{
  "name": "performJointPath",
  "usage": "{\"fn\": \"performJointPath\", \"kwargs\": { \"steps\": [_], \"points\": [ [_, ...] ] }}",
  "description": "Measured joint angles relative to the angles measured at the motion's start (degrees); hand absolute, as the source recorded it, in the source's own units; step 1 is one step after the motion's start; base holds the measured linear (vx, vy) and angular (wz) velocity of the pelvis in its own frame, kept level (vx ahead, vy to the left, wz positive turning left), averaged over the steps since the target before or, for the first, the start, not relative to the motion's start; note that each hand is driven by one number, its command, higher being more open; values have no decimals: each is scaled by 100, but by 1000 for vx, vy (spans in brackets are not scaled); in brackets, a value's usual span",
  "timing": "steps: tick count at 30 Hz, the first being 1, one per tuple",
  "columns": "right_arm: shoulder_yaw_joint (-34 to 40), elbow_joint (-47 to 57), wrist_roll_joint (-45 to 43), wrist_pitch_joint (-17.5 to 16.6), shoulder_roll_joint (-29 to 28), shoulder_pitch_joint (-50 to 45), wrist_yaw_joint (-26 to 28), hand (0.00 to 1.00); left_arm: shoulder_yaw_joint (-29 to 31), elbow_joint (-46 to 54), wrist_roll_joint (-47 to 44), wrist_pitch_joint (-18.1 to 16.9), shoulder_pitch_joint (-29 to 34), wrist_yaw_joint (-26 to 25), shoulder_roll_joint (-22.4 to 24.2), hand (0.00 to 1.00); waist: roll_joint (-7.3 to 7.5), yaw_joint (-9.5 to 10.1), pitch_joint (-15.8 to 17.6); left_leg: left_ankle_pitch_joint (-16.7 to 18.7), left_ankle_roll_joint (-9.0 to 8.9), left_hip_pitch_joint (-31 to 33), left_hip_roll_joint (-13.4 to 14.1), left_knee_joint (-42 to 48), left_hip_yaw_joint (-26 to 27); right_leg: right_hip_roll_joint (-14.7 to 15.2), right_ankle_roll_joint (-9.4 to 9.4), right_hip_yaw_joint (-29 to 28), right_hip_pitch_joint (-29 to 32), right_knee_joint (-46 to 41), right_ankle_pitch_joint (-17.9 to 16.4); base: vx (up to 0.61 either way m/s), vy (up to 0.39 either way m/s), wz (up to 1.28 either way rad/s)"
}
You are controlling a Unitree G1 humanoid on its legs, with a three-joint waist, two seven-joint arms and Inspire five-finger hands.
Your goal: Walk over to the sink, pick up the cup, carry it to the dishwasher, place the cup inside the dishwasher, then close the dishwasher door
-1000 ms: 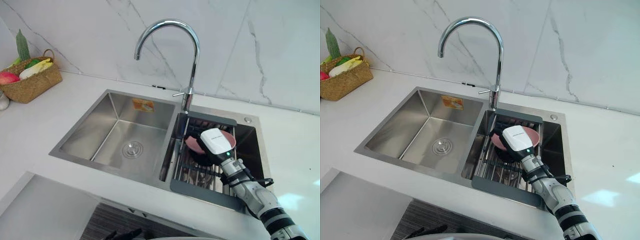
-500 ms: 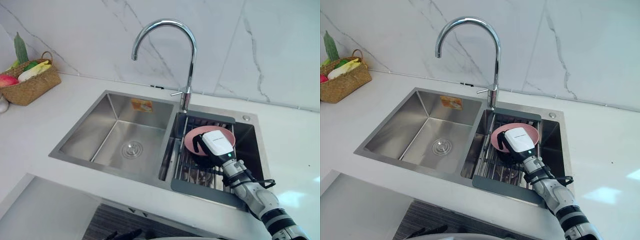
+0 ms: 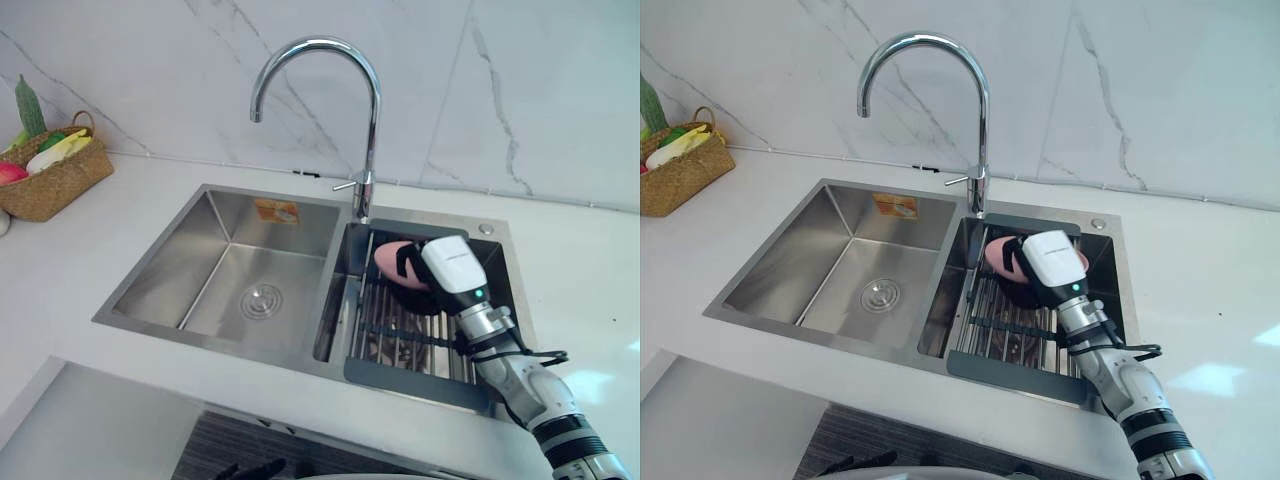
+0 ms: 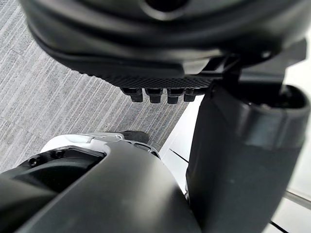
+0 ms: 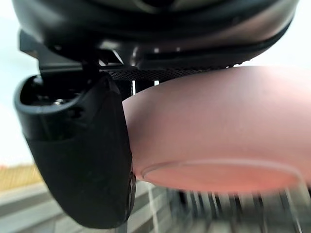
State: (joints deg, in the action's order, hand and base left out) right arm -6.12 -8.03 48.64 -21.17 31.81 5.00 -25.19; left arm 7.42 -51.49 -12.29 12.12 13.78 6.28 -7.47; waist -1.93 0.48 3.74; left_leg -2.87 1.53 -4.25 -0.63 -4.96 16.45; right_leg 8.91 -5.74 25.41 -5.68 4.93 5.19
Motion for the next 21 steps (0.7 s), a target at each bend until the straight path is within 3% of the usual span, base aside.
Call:
{"fn": "performJointPath", "kwargs": {
  "steps": [7,14,21],
  "points": [
    [1062,867,-763,78,6,-26,-112,0,4,-13,8,3,9,-3,29,100,-33,-61,-32,23,-8,-49,13,0,87,-11,-2,-103,4,0,7,-1,6,-7],
    [1154,1365,-1753,-36,-48,-27,-85,0,4,-24,60,18,13,-11,40,100,-23,-143,-48,28,-14,-91,38,-1,145,-35,5,-166,0,1,12,-3,-5,-5],
    [1384,1825,-1826,-104,-249,-26,-85,0,25,-20,114,34,23,-14,39,100,43,-137,-101,43,-26,-162,53,-3,220,-24,11,-229,-34,1,17,-2,3,-5]
  ]
}}
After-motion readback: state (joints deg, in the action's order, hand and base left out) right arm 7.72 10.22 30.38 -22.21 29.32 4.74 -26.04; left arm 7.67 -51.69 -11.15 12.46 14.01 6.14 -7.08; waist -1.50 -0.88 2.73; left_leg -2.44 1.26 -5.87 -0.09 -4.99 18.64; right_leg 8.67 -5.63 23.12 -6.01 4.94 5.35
